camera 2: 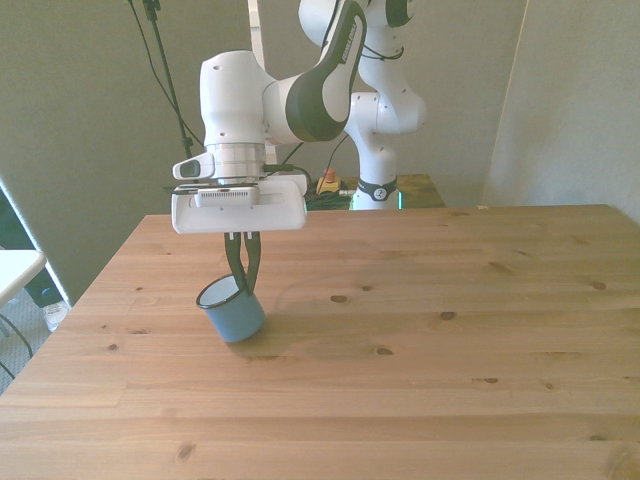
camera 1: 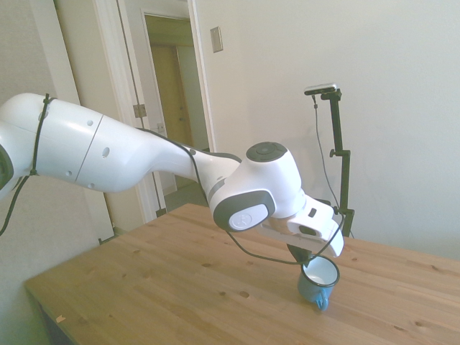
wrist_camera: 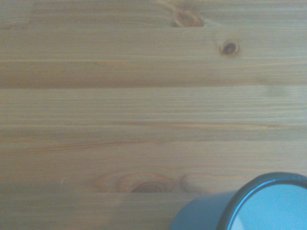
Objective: Flip the mug upright
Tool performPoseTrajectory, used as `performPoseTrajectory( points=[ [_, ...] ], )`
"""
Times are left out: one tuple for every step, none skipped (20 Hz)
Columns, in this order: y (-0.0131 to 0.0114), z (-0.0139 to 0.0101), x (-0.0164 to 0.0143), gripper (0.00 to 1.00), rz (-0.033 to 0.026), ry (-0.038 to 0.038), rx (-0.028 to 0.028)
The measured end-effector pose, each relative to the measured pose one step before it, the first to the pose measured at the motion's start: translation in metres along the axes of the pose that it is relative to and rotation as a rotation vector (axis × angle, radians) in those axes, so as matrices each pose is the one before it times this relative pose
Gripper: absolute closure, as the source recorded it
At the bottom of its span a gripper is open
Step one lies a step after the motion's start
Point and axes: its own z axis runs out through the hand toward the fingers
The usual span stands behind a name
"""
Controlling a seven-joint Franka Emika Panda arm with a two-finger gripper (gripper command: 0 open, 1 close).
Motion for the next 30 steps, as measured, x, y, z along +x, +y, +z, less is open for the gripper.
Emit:
performPoseTrajectory(
  points=[
    [0.00059, 0.00245, -0.00244, 1.00, -0.00993, 0.00737, -0.00956],
    [0.00036, 0.00207, -0.00221, 1.00, -0.01081, -0.00199, -0.01011],
    [-0.00086, 0.00099, -0.00129, 1.00, -0.00928, -0.00122, -0.00981],
    [-0.00088, 0.00041, -0.00067, 1.00, -0.00733, 0.00040, -0.01164],
    [-0.00103, 0.00014, -0.00039, 1.00, -0.00533, 0.00096, -0.01019],
    [-0.00130, -0.00001, -0.00033, 1.00, -0.00436, 0.00118, -0.00861],
    [-0.00109, -0.00023, -0.00001, 1.00, -0.00061, 0.00193, -0.00870],
    [-0.00102, -0.00064, 0.00045, 0.00, 0.00203, 0.00279, -0.00613],
    [-0.00090, -0.00107, 0.00090, 0.00, 0.00433, 0.00311, -0.00481],
    [-0.00073, -0.00099, 0.00083, 0.00, 0.00657, 0.00151, -0.00224],
    [-0.00050, -0.00078, 0.00068, 0.00, 0.00366, -0.00143, 0.00000],
    [-0.00067, -0.00065, 0.00039, 0.00, 0.00198, -0.00625, -0.00039],
    [-0.00015, -0.00079, 0.00062, 0.00, 0.00237, -0.00723, -0.00109],
    [-0.00010, -0.00111, 0.00114, 0.00, 0.00213, -0.00183, -0.00023],
    [-0.00013, -0.00088, 0.00084, 0.00, 0.00107, -0.00478, -0.00073],
    [-0.00018, -0.00092, 0.00125, 0.00, 0.00152, -0.00546, -0.00108],
    [-0.00038, -0.00077, 0.00140, 0.00, 0.00173, -0.00411, -0.00117],
    [-0.00032, -0.00035, 0.00140, 0.00, 0.00094, -0.00009, -0.00119],
    [-0.00001, -0.00028, 0.00126, 0.00, 0.00032, 0.00063, -0.00118],
    [-0.00060, -0.00085, 0.00176, 0.00, 0.00003, 0.00273, -0.00053],
    [-0.00081, -0.00088, 0.00167, 0.00, 0.00101, 0.00207, -0.00097],
    [-0.00083, -0.00039, 0.00139, 0.00, 0.00132, 0.00063, -0.00205],
    [-0.00050, -0.00025, 0.00103, 0.00, 0.00157, 0.00027, -0.00162],
    [-0.00051, -0.00032, 0.00084, 0.00, -0.00037, 0.00134, -0.00174],
    [-0.00045, -0.00043, 0.00047, 0.00, -0.00136, 0.00156, -0.00231],
    [-0.00032, -0.00052, 0.00039, 0.00, -0.00301, 0.00220, -0.00406],
    [-0.00019, -0.00092, 0.00061, 0.00, -0.00234, 0.00241, -0.00362],
    [-0.00020, -0.00197, 0.00081, 0.00, -0.00071, 0.00235, 0.00028],
    [-0.00012, -0.00331, 0.00059, 0.00, 0.00035, 0.00101, 0.00182],
    [-0.00019, -0.00553, -0.00007, 0.00, 0.00046, -0.00582, 0.00208]
  ],
)
